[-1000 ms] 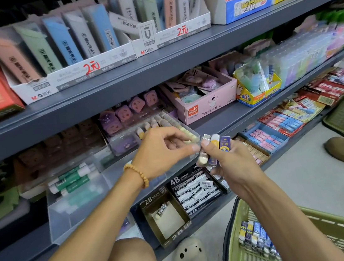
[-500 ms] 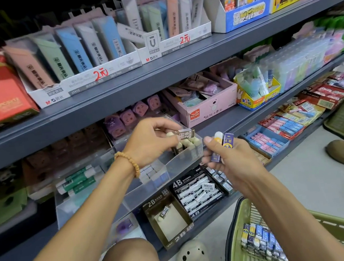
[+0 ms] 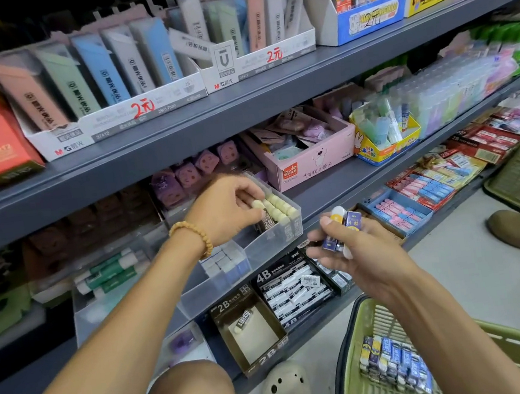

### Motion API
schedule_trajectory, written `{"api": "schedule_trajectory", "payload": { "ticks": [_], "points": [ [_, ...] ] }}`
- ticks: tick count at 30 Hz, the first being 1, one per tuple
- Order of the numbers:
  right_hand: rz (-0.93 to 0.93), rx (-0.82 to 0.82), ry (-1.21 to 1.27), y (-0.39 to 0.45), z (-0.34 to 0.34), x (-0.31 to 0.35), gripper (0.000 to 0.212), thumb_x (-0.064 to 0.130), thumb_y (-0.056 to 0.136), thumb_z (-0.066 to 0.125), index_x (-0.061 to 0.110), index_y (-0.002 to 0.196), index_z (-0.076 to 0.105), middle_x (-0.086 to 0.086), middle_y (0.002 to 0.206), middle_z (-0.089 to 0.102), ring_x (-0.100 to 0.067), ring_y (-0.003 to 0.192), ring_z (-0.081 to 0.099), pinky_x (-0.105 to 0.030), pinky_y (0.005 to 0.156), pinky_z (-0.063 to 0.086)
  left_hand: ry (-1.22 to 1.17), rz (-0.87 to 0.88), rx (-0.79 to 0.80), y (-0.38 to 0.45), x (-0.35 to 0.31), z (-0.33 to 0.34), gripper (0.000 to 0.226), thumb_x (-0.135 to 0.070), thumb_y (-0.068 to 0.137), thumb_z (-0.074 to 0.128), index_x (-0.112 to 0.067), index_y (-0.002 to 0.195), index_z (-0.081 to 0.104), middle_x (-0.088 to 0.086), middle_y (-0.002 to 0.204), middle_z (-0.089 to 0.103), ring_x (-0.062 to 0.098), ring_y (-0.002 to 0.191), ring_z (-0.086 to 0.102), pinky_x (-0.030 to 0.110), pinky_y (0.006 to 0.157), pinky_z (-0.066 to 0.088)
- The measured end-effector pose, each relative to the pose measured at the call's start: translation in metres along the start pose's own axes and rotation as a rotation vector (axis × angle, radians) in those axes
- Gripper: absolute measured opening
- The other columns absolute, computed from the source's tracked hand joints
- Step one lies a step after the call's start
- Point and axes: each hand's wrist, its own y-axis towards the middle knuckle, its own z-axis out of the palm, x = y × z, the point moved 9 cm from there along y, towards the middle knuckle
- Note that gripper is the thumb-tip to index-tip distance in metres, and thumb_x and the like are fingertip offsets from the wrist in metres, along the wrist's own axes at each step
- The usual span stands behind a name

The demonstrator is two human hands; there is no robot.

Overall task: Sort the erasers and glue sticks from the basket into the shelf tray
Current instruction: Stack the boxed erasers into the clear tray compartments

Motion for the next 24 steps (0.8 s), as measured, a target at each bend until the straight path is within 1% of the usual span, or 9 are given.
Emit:
{"api": "schedule_trajectory", "payload": {
  "ticks": [3, 6, 10, 13, 14, 17, 20, 22, 24],
  "points": [
    [-0.006, 0.022, -0.043, -0.002, 0.001, 0.002, 0.011, 0.024, 0.099, 0.060, 0.014, 0.093, 0.061, -0.009, 0.080, 0.073, -0.017, 0.052, 0.065, -0.019, 0.040, 0.043, 0.090, 0.006, -0.002, 0.004, 0.002, 0.009, 0.015, -0.012, 0.076, 0.078, -0.021, 0.085, 0.071, -0.012, 0.077, 0.064, -0.008, 0.055, 0.053, 0.005, 0.056, 0.041],
    [-0.004, 0.056, -0.106, -0.003, 0.002, 0.000, 0.014, 0.023, 0.098, 0.060, 0.015, 0.087, 0.058, -0.008, 0.075, 0.069, -0.013, 0.045, 0.051, -0.019, 0.040, 0.034, 0.092, -0.007, 0.017, 0.007, 0.008, 0.019, 0.013, -0.009, 0.075, 0.078, -0.019, 0.082, 0.072, -0.012, 0.075, 0.063, -0.012, 0.055, 0.052, 0.005, 0.056, 0.040],
    [0.009, 0.099, -0.121, -0.001, 0.004, -0.007, 0.013, 0.019, 0.097, 0.062, 0.010, 0.088, 0.060, -0.008, 0.077, 0.063, -0.012, 0.046, 0.046, -0.019, 0.039, 0.033, 0.092, -0.046, -0.008, 0.009, 0.014, 0.021, 0.012, -0.014, 0.075, 0.078, -0.019, 0.084, 0.074, -0.008, 0.078, 0.066, -0.005, 0.062, 0.053, 0.003, 0.057, 0.040],
    [0.016, 0.132, -0.110, 0.001, 0.006, -0.010, 0.010, 0.015, 0.097, 0.062, 0.006, 0.094, 0.060, -0.007, 0.075, 0.060, -0.012, 0.048, 0.046, -0.018, 0.040, 0.032, 0.111, -0.046, 0.007, 0.009, 0.015, 0.026, 0.010, -0.014, 0.076, 0.075, -0.021, 0.082, 0.074, -0.007, 0.080, 0.069, -0.003, 0.066, 0.056, 0.010, 0.062, 0.044],
    [0.016, 0.144, -0.107, 0.001, 0.007, -0.011, 0.009, 0.014, 0.097, 0.061, 0.005, 0.097, 0.060, -0.006, 0.073, 0.059, -0.012, 0.048, 0.046, -0.018, 0.040, 0.031, 0.110, -0.048, 0.009, 0.009, 0.015, 0.026, 0.010, -0.013, 0.077, 0.075, -0.021, 0.082, 0.074, -0.007, 0.079, 0.069, -0.003, 0.067, 0.056, 0.010, 0.063, 0.044],
    [0.011, 0.175, -0.098, 0.002, 0.008, -0.013, 0.010, 0.010, 0.098, 0.059, 0.002, 0.103, 0.058, -0.005, 0.071, 0.059, -0.012, 0.051, 0.045, -0.018, 0.040, 0.031, 0.094, -0.051, 0.020, 0.010, 0.013, 0.027, 0.009, -0.013, 0.079, 0.075, -0.018, 0.086, 0.076, -0.014, 0.074, 0.066, -0.008, 0.061, 0.056, 0.002, 0.058, 0.041],
    [0.006, 0.191, -0.119, 0.004, 0.007, -0.014, 0.007, 0.009, 0.098, 0.059, 0.005, 0.102, 0.056, -0.004, 0.071, 0.060, -0.011, 0.050, 0.042, -0.017, 0.039, 0.029, 0.082, -0.035, 0.040, 0.010, 0.010, 0.029, 0.008, -0.014, 0.081, 0.075, -0.019, 0.087, 0.076, -0.017, 0.074, 0.065, -0.016, 0.056, 0.054, 0.001, 0.056, 0.040],
    [0.006, 0.180, -0.141, 0.006, 0.005, -0.014, 0.006, 0.011, 0.096, 0.062, 0.009, 0.100, 0.057, -0.006, 0.073, 0.062, -0.010, 0.047, 0.039, -0.016, 0.038, 0.026, 0.079, -0.025, 0.045, 0.009, 0.010, 0.030, 0.007, -0.014, 0.081, 0.075, -0.019, 0.087, 0.076, -0.016, 0.074, 0.067, -0.014, 0.056, 0.055, 0.005, 0.060, 0.042],
    [-0.006, 0.177, -0.177, 0.007, 0.004, -0.012, 0.011, 0.012, 0.094, 0.065, 0.009, 0.102, 0.058, -0.009, 0.075, 0.064, -0.010, 0.046, 0.038, -0.016, 0.038, 0.026, 0.066, -0.030, 0.044, 0.009, 0.013, 0.028, 0.006, -0.017, 0.081, 0.075, -0.019, 0.087, 0.076, -0.015, 0.073, 0.068, -0.009, 0.058, 0.057, 0.013, 0.065, 0.046]
  ]
}}
